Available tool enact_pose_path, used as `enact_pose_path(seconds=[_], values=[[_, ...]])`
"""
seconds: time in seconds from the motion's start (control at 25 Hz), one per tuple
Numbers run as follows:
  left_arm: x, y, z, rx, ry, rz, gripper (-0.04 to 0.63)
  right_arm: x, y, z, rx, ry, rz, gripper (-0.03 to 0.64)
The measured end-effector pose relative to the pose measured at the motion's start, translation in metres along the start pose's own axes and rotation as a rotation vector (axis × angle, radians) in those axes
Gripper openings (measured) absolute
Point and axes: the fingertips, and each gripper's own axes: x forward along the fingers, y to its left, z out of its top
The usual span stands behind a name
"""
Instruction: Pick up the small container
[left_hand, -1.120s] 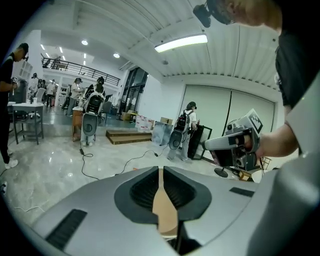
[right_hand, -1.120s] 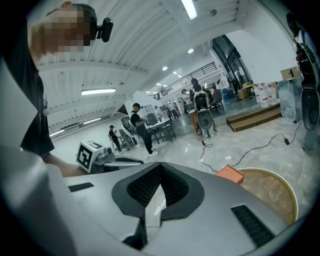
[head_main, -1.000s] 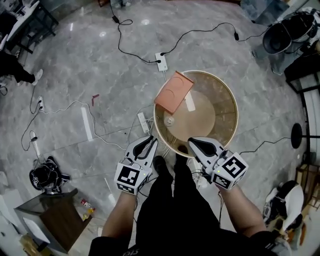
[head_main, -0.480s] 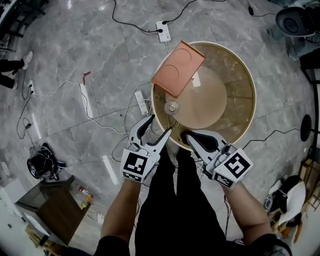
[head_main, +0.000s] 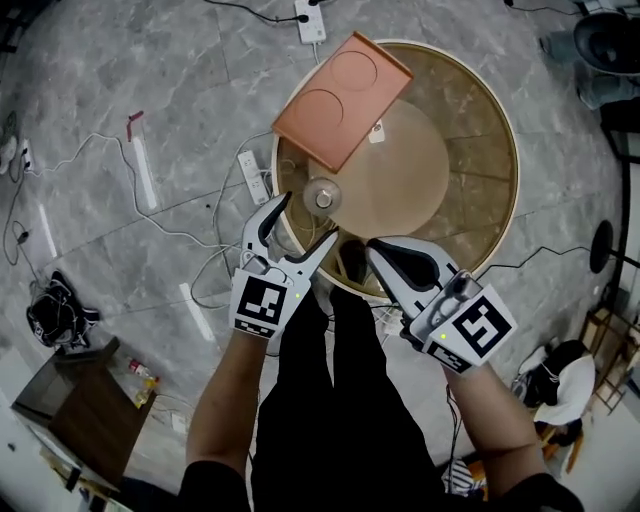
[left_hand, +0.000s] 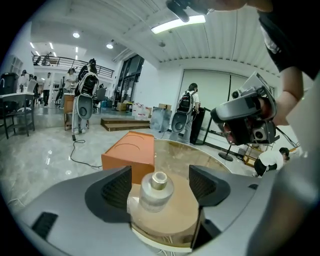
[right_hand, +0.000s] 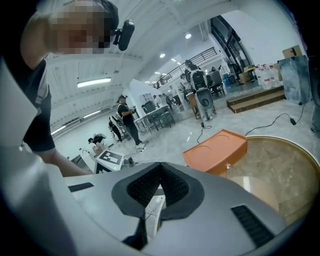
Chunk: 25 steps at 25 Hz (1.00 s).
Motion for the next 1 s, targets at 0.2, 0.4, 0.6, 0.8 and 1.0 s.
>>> enact_pose_path(seconds=[0.2, 0.4, 0.6, 0.8, 1.0], values=[[0.032, 0.001, -0.023, 0.02, 0.002, 0.038, 0.355, 0.002, -0.025, -0.038, 0.026, 0.041, -0.005, 0.014], [0.056, 0.001, -0.042, 0.026, 0.025, 0.062, 0.354, 0.006, -0.038, -0.055, 0.044, 0.049, 0.002, 0.014], [0.075, 0.005, -0.052, 0.025, 0.032, 0.075, 0.354, 0.007, -0.048, -0.06, 0.064, 0.04, 0.005, 0.014], [0.084, 0.01, -0.06, 0.091, 0.048, 0.101, 0.354, 0.002, -0.049, -0.066, 0.069, 0.06, 0.01, 0.014], [0.091, 0.01, -0.06, 0.201, 0.079, 0.13, 0.345, -0.009, -0.048, -0.067, 0.069, 0.083, 0.006, 0.014]])
